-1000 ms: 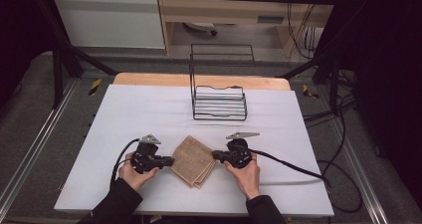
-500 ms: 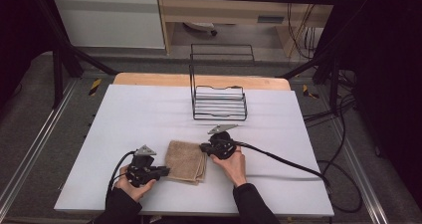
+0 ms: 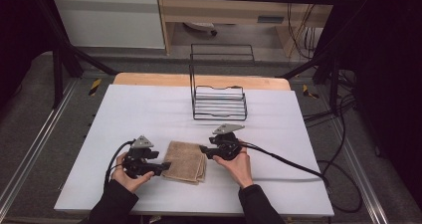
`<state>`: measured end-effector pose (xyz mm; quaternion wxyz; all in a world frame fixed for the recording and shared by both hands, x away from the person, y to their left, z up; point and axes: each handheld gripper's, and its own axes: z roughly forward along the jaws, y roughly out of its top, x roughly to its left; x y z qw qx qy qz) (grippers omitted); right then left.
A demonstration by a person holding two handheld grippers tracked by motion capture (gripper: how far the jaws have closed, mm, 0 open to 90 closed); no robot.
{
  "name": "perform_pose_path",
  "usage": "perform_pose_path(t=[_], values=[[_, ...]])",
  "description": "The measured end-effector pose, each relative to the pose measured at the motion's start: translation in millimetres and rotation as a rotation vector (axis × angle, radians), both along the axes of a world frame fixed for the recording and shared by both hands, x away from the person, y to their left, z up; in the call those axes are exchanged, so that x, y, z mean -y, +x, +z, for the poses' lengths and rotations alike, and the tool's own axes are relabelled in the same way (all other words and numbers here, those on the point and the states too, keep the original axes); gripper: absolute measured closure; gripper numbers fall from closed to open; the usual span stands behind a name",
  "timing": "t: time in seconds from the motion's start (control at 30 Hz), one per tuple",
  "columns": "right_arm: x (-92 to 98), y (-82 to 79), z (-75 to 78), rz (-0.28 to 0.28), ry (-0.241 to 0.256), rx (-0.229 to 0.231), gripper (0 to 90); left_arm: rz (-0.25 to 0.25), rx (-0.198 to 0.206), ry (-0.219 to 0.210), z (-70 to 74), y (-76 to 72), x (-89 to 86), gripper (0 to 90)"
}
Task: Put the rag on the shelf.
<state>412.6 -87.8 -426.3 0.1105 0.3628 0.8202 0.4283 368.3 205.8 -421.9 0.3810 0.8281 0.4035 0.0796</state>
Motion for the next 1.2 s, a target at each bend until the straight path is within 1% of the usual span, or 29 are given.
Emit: perform_pose_path(t=[0.03, 0.07, 0.1, 0.17, 0.27, 0.3, 0.33, 0.37, 0.43, 0.47, 0.5, 0.53, 0.57, 0.6, 0.63, 0.67, 0.7, 0.73, 0.83, 0.87, 0.9, 0.93, 1.0, 1.03, 1.07, 1.13, 1.2], values=[[3.3, -1.4, 0.8, -0.005, -0.001, 0.004, 40.0, -0.003, -0.001, -0.005, 0.6, 3.8, -0.8, 26.3], [3.3, -1.4, 0.8, -0.005, -0.001, 0.004, 40.0, -0.006, -0.002, -0.006, 1.1, 7.3, -1.3, 26.3], [6.8, -2.7, 1.1, -0.009, -0.003, 0.008, 35.8, -0.003, -0.002, -0.007, 1.5, 10.8, -1.3, 23.8], [14.1, -4.5, 0.6, -0.016, 0.0, 0.012, 27.3, -0.003, 0.006, 0.014, 2.6, 17.7, -0.9, 18.5], [25.4, -7.1, -0.8, -0.03, 0.001, 0.008, 20.8, 0.009, 0.019, 0.054, 3.5, 28.1, 0.6, 15.8], [29.1, -8.2, -1.2, -0.033, 0.0, 0.004, 18.1, 0.014, 0.018, 0.064, 3.6, 31.9, 0.8, 15.9], [32.4, -8.8, -1.8, -0.037, -0.002, 0.002, 15.7, 0.022, 0.008, 0.059, 3.1, 36.1, 1.2, 15.9], [38.7, -10.8, -2.9, -0.047, -0.008, -0.004, 12.2, 0.031, 0.006, 0.054, 2.5, 40.0, 1.3, 17.2], [41.5, -12.1, -3.5, -0.052, -0.009, -0.005, 11.2, 0.044, 0.008, 0.063, 1.5, 47.5, 2.1, 18.1], [44.4, -13.6, -4.1, -0.055, -0.01, -0.004, 10.7, 0.051, 0.004, 0.067, 1.1, 50.7, 2.8, 20.0], [49.4, -17.0, -5.6, -0.066, -0.001, -0.008, 9.7, 0.055, 0.003, 0.064, 0.8, 53.5, 3.6, 22.1], [49.4, -17.0, -5.6, -0.066, -0.001, -0.008, 9.7, 0.056, 0.0, 0.056, 0.3, 56.3, 4.3, 22.1], [51.6, -18.3, -6.3, -0.068, 0.0, -0.011, 9.3, 0.055, -0.009, 0.042, -0.3, 60.0, 5.5, 24.6], [53.9, -19.9, -7.3, -0.073, 0.004, -0.014, 8.8, 0.063, -0.006, 0.025, -1.5, 62.4, 6.1, 27.5], [55.4, -21.2, -8.2, -0.077, 0.007, -0.021, 8.4, 0.07, -0.006, 0.015, -2.6, 64.1, 6.5, 31.7], [56.4, -21.3, -9.0, -0.076, 0.007, -0.019, 7.9, 0.073, -0.011, 0.005, -4.2, 66.5, 6.9, 36.2], [57.1, -21.9, -9.4, -0.078, 0.004, -0.029, 6.9, 0.076, -0.02, -0.002, -6.2, 68.3, 7.8, 39.6], [57.7, -22.5, -9.6, -0.081, -0.001, -0.035, 6.5, 0.076, -0.02, 0.011, -8.9, 69.9, 9.4, 42.4], [58.2, -24.1, -10.9, -0.079, 0.002, -0.038, 6.7, 0.064, -0.039, 0.024, -13.8, 71.4, 13.2, 51.1], [58.0, -24.1, -11.2, -0.078, 0.001, -0.039, 6.7, 0.062, -0.045, 0.023, -15.1, 71.6, 14.6, 53.6], [57.6, -23.8, -11.6, -0.078, 0.005, -0.049, 6.7, 0.06, -0.048, 0.023, -16.5, 72.1, 16.3, 59.1], [57.6, -23.8, -11.6, -0.078, 0.005, -0.049, 6.7, 0.06, -0.048, 0.022, -17.3, 72.4, 17.3, 59.1], [57.2, -23.8, -11.5, -0.079, 0.015, -0.053, 6.7, 0.05, -0.051, 0.017, -18.8, 72.6, 19.5, 64.7], [56.9, -23.9, -11.6, -0.077, 0.021, -0.053, 7.1, 0.045, -0.05, 0.023, -19.2, 72.3, 20.4, 67.3], [56.4, -24.2, -11.9, -0.078, 0.026, -0.049, 7.7, 0.043, -0.05, 0.026, -19.6, 72.0, 21.5, 69.7], [55.7, -24.4, -12.5, -0.077, 0.031, -0.042, 7.8, 0.043, -0.054, 0.018, -20.1, 71.6, 23.0, 74.6], [55.2, -24.0, -12.8, -0.078, 0.038, -0.051, 7.6, 0.041, -0.061, 0.023, -20.3, 71.5, 23.6, 78.8]])
